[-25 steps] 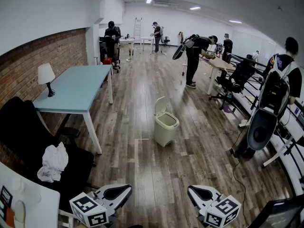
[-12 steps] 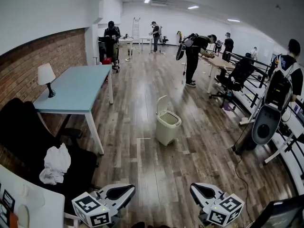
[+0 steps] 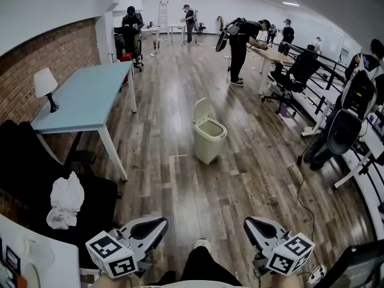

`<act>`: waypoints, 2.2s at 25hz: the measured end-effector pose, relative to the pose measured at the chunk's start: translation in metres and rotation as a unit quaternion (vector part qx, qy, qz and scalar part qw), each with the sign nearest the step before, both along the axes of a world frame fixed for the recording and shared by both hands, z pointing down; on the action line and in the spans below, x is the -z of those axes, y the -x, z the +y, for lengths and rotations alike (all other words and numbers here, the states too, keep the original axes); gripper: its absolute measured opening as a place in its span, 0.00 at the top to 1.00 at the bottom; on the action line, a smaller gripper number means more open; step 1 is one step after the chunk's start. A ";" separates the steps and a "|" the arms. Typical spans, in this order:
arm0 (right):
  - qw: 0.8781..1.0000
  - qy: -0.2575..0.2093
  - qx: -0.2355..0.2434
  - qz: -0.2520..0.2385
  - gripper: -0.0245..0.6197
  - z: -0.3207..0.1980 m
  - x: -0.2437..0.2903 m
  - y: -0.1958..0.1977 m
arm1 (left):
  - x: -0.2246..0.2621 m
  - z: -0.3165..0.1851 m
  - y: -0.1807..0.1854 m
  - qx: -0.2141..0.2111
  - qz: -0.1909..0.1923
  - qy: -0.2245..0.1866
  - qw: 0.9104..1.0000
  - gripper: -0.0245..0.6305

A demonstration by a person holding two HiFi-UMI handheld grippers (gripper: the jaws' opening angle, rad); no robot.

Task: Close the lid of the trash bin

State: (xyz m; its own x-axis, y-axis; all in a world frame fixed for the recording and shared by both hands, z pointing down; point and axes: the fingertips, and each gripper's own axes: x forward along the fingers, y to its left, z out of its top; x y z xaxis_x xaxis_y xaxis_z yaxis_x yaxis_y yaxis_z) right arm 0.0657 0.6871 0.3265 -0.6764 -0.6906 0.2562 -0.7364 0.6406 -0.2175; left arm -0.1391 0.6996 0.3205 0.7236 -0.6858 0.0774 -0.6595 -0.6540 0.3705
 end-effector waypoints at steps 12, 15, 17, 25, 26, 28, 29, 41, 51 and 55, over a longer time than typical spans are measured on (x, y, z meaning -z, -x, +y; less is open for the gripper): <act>0.999 0.023 0.030 0.036 0.95 -0.146 -0.014 -0.027 | -0.015 -0.135 -0.035 0.007 -0.009 0.039 0.999 0.95; 0.999 0.023 0.034 0.034 0.95 -0.181 -0.013 -0.040 | -0.014 -0.170 -0.054 0.002 0.003 0.038 0.999 0.95; 0.998 0.022 0.040 0.037 0.95 -0.203 -0.012 -0.049 | -0.014 -0.190 -0.069 0.001 -0.005 0.034 0.999 0.95; 0.997 0.008 0.050 0.051 0.95 -0.270 -0.009 -0.062 | -0.019 -0.250 -0.078 0.017 -0.012 0.049 0.999 0.95; 0.997 0.010 0.047 0.052 0.95 -0.275 -0.009 -0.065 | -0.020 -0.254 -0.079 0.020 -0.010 0.050 0.998 0.95; 0.998 0.014 0.041 0.045 0.95 -0.283 -0.012 -0.068 | -0.021 -0.261 -0.080 0.022 -0.008 0.047 0.999 0.95; 0.998 0.017 0.040 0.039 0.95 -0.287 -0.014 -0.070 | -0.022 -0.265 -0.080 0.022 -0.009 0.046 0.999 0.95; 0.997 0.024 0.027 0.065 0.95 -0.352 -0.027 -0.073 | -0.034 -0.340 -0.089 -0.005 -0.021 0.052 0.998 0.95; 0.996 0.038 0.026 0.070 0.95 -0.444 -0.026 -0.045 | -0.045 -0.440 -0.070 -0.033 -0.023 0.090 0.995 0.95; 0.996 0.052 0.008 0.067 0.95 -0.486 -0.024 -0.037 | -0.041 -0.489 -0.053 -0.030 -0.023 0.099 0.994 0.95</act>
